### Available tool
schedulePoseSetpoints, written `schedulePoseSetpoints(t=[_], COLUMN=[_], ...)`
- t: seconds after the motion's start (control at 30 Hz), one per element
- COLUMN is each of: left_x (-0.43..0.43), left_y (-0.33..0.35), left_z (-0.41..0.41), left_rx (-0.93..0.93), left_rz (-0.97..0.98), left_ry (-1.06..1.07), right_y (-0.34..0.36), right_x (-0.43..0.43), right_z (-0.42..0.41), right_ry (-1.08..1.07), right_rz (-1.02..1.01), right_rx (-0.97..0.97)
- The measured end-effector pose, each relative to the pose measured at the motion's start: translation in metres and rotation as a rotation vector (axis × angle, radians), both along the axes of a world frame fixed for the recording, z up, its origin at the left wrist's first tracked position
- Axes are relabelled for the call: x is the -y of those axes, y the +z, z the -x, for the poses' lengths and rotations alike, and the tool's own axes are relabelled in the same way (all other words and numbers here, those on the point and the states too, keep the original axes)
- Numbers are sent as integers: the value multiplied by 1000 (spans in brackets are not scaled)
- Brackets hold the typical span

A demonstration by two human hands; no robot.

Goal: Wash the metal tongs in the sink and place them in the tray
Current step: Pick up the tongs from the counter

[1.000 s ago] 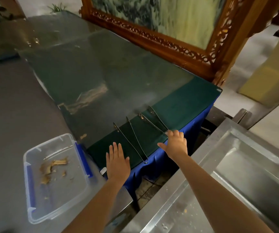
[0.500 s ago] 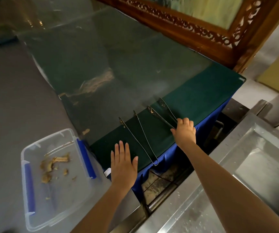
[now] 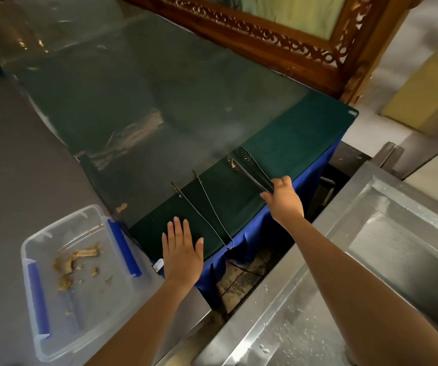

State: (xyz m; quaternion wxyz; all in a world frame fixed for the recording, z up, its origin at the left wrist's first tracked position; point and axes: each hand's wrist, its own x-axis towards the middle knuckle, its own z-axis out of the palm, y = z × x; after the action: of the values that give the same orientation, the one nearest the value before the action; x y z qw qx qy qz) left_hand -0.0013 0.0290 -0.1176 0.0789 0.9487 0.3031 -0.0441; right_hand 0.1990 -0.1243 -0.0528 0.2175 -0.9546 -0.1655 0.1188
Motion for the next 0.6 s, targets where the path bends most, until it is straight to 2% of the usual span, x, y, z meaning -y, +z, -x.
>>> schedulePoseSetpoints(t=[0.13,0.3,0.37,0.5,0.6], left_x=[-2,-8,1,52,110], left_y=[4,23,44,115,175], left_z=[-1,9,11,-14,-42], left_rx=[-43,4,130,517,722], left_rz=[44,144,189,314,551], left_ry=[6,-25,-22,-120,-191], right_y=[18,51,69,111,146], right_x=[21,48,60,88,114], right_z=[6,18,24,45,62], right_ry=[-21,-63,-71,-117,-163], right_rz=[-56,-212,-299,-585,-726], right_rx=[14,4,-6,-101,-92])
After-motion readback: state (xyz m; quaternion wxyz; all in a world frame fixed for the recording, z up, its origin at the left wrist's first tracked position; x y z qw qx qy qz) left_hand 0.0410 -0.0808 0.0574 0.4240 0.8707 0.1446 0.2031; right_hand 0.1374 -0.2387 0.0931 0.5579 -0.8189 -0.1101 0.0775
